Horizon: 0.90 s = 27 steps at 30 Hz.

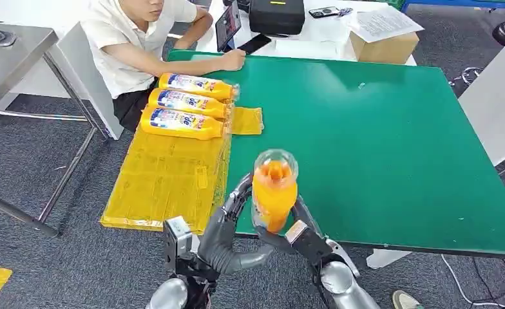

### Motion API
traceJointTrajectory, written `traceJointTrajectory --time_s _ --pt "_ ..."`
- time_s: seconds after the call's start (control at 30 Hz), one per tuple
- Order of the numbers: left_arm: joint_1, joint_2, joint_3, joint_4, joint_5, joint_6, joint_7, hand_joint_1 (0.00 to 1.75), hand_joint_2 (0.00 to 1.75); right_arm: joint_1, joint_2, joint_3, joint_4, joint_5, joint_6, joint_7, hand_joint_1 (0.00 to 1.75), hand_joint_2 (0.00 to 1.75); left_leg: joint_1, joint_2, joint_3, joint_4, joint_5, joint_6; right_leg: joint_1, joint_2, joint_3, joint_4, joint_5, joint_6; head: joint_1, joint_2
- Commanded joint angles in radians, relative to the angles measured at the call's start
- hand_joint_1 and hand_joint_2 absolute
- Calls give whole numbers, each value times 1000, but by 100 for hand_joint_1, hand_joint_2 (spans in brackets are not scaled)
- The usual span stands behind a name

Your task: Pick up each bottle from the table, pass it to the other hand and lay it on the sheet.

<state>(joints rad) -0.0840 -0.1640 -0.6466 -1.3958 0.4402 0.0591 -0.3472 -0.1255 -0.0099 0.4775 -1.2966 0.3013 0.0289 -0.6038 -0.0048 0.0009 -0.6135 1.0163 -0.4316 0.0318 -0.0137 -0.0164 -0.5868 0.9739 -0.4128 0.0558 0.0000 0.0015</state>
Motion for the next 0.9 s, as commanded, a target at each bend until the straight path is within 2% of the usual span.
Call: traceJointTrajectory --time_s 0.03,0.13,0.2,0.23,0.27,0.3,0.33,0.5,0.63,0.8,0.87,0.9 --pt "-54 -3 -25 56 18 -18 13 0 175 -42 -1 124 44 7 17 -8 175 175 0 2 5 -1 -2 -2 0 4 4 0 -1 -3 -1 0" --pt "-54 -3 -25 56 18 -18 13 0 175 -42 -1 124 44 7 17 -8 175 175 1 1 4 -1 -2 -2 0 2 3 0 -1 -2 0 0" --pt "-54 -3 -25 56 18 -18 13 0 175 -42 -1 124 44 7 17 -8 175 175 2 3 11 0 -5 -4 1 6 9 0 -3 -5 -1 0" --pt "-51 -10 -16 51 60 -38 15 0 175 -44 -7 139 38 9 27 -11 175 175 1 4 10 -1 -4 -4 1 6 8 0 -3 -5 0 0" --pt "-51 -14 -12 48 72 -37 14 0 175 -42 -6 146 36 3 37 -12 175 175 1 1 4 0 -2 -2 1 2 3 -1 -1 -2 -1 0" --pt "-52 -18 -6 44 75 -30 7 0 175 -38 -4 149 33 3 37 -12 175 175 2 2 8 0 -4 -4 1 4 7 -1 -3 -4 -1 0" --pt "-57 -25 -1 37 80 -5 -3 0 175 -34 -9 166 23 38 13 -3 175 175 1 1 2 0 -1 -1 1 2 2 0 -1 -1 0 0" --pt "-91 -46 34 61 198 52 66 0 175 -31 -5 220 2 69 -46 -17 175 175 1 1 3 1 -2 -2 1 2 2 1 -1 -2 -1 0" --pt "-113 -35 -9 111 193 78 43 0 175 -32 6 222 13 -10 -23 -4 175 175 1 0 4 0 -1 -2 1 2 3 0 -1 -2 -1 0" --pt "-105 3 -81 106 18 138 -7 0 175 -40 16 165 75 -72 -17 107 175 175 1 0 4 -1 -1 -2 1 1 3 -1 -1 -2 -1 0" --pt "-105 4 -94 119 -42 169 4 0 175 -48 -1 163 74 -43 -32 127 175 175 1 2 7 -2 -2 -3 1 3 5 -1 -2 -3 -1 0" --pt "-109 -3 -92 138 -74 195 3 2 175 -53 -6 164 74 -32 -29 147 175 175 0 1 3 -1 -1 -1 0 1 2 -1 -1 -2 -1 0"
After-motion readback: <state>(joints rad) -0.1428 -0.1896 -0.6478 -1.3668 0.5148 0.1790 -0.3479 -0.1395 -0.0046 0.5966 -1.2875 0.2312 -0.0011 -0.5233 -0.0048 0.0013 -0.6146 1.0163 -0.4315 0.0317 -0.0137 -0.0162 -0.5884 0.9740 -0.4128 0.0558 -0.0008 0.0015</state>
